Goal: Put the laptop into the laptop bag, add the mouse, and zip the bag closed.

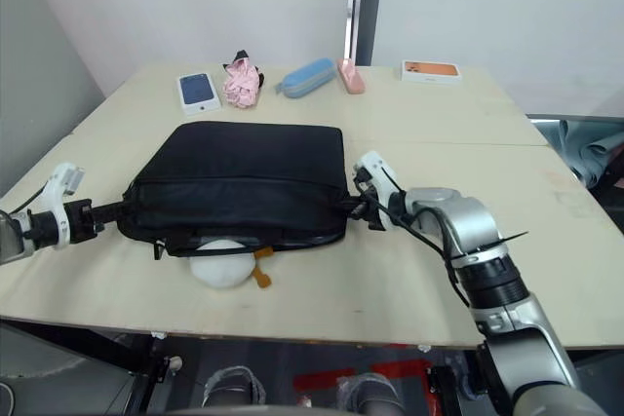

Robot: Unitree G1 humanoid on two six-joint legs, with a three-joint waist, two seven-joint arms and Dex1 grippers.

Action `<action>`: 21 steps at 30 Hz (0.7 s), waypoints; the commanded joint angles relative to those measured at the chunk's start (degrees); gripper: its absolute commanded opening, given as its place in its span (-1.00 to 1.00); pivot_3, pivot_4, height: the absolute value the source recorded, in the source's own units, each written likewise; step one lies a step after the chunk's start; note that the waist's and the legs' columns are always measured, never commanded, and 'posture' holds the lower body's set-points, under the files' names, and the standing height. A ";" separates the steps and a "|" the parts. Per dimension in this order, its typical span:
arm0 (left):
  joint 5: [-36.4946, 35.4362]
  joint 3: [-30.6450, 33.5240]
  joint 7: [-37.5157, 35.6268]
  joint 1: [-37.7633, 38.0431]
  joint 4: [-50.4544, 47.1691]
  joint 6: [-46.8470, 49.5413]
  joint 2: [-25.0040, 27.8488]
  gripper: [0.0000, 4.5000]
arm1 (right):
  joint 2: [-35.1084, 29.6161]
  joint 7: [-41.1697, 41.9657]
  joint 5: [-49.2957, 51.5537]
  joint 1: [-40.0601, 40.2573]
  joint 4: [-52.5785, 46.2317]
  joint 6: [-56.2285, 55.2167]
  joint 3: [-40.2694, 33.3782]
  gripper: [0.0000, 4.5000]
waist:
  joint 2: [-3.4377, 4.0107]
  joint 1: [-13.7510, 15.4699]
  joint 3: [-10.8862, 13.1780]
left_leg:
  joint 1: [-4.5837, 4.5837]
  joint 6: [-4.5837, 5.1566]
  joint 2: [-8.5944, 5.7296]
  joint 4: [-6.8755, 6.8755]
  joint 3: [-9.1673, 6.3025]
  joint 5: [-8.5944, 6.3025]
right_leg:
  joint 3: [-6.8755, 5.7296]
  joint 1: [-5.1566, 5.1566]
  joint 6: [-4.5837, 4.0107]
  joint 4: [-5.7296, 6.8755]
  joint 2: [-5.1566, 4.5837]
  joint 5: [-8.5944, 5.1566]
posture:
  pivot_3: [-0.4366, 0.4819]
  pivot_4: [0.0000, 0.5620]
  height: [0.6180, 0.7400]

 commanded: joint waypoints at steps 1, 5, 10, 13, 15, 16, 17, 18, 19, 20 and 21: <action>1.15 0.52 -1.70 -0.54 -1.52 -2.52 1.66 0.09 | -2.28 1.88 1.29 -0.62 -1.03 -0.38 -1.40 0.02 | 0.00 0.21 0.00 | 0.00 0.00 0.00 0.01 -0.01 0.00 | -0.01 0.01 0.00 0.00 -0.01 0.00 | -0.05 -0.47 1.00; 4.00 0.39 -1.36 -1.61 0.45 -5.56 3.35 0.58 | -5.98 3.50 2.46 -1.43 -1.30 0.38 -3.02 0.65 | 0.00 0.20 0.00 | -0.03 0.00 -0.03 0.03 -0.02 0.00 | -0.02 0.00 0.01 0.00 -0.03 0.01 | -0.05 -0.47 1.00; 4.45 0.53 -9.46 3.74 -6.07 -8.90 8.66 0.58 | -14.21 10.22 7.24 1.02 -6.23 1.73 -5.83 0.97 | -0.01 0.13 0.02 | -0.08 0.00 -0.03 -0.01 -0.01 0.00 | -0.01 -0.02 0.03 -0.08 -0.02 0.01 | -0.05 -0.47 1.00; 1.73 2.97 -19.53 12.09 -16.36 -12.24 12.20 0.58 | -20.09 17.04 11.49 6.43 -13.88 -0.15 -7.58 0.97 | -0.03 0.27 0.03 | -0.07 0.02 0.00 -0.22 0.02 -0.03 | -0.02 -0.02 0.03 -0.28 0.00 0.00 | -0.05 -0.47 1.00; -0.95 5.02 -23.75 15.31 -23.26 -12.61 13.12 0.58 | -22.15 20.44 14.59 9.97 -18.54 -1.53 -9.40 0.97 | -0.03 0.34 0.05 | -0.03 0.27 0.01 -0.33 0.06 -0.17 | -0.02 0.00 0.03 -0.38 0.00 0.00 | -0.05 -0.47 1.00; -2.08 5.51 -24.41 15.33 -26.00 -12.82 12.93 0.58 | -22.38 21.17 16.08 11.16 -20.52 -1.99 -10.22 0.97 | -0.03 0.51 0.05 | -0.06 0.29 0.02 -0.33 0.06 -0.18 | -0.03 -0.03 0.03 -0.39 0.00 0.00 | -0.05 -0.47 1.00; -2.96 5.62 -24.09 14.40 -28.04 -12.94 12.31 0.58 | -22.20 21.41 17.23 11.99 -22.15 -2.67 -10.86 0.97 | -0.02 0.62 0.06 | -0.03 0.30 0.01 -0.33 0.06 -0.19 | -0.03 0.00 0.02 -0.38 -0.01 -0.01 | -0.05 -0.47 1.00; -3.78 5.29 -23.15 12.82 -29.51 -12.51 11.55 0.58 | -21.78 21.41 18.47 12.48 -23.44 -2.96 -11.43 0.97 | -0.01 0.74 0.08 | -0.01 0.31 0.02 -0.29 0.06 -0.18 | -0.04 -0.01 0.01 -0.31 -0.01 0.00 | -0.05 -0.47 1.00; -4.26 4.71 -21.90 10.99 -30.73 -12.63 10.49 0.58 | -21.40 21.19 19.53 12.87 -24.64 -3.20 -11.82 0.97 | -0.01 0.76 0.08 | -0.01 0.33 0.02 -0.19 0.06 -0.17 | -0.03 -0.01 0.01 -0.20 -0.03 0.00 | -0.05 -0.47 1.00; -4.83 3.75 -20.25 8.53 -31.75 -12.51 9.00 0.58 | -20.92 20.90 20.06 13.30 -25.95 -4.17 -11.94 0.97 | -0.01 0.76 0.08 | 0.04 0.33 0.02 -0.10 0.08 -0.17 | -0.01 -0.01 0.00 -0.08 -0.05 0.00 | -0.05 -0.47 1.00; -5.17 2.70 -18.85 6.30 -32.67 -12.49 7.45 0.58 | -20.13 20.31 20.98 13.48 -26.89 -4.69 -12.20 0.97 | -0.01 0.81 0.08 | 0.05 0.34 0.01 0.00 0.08 -0.17 | 0.01 0.00 0.00 0.02 -0.06 0.00 | -0.05 -0.47 1.00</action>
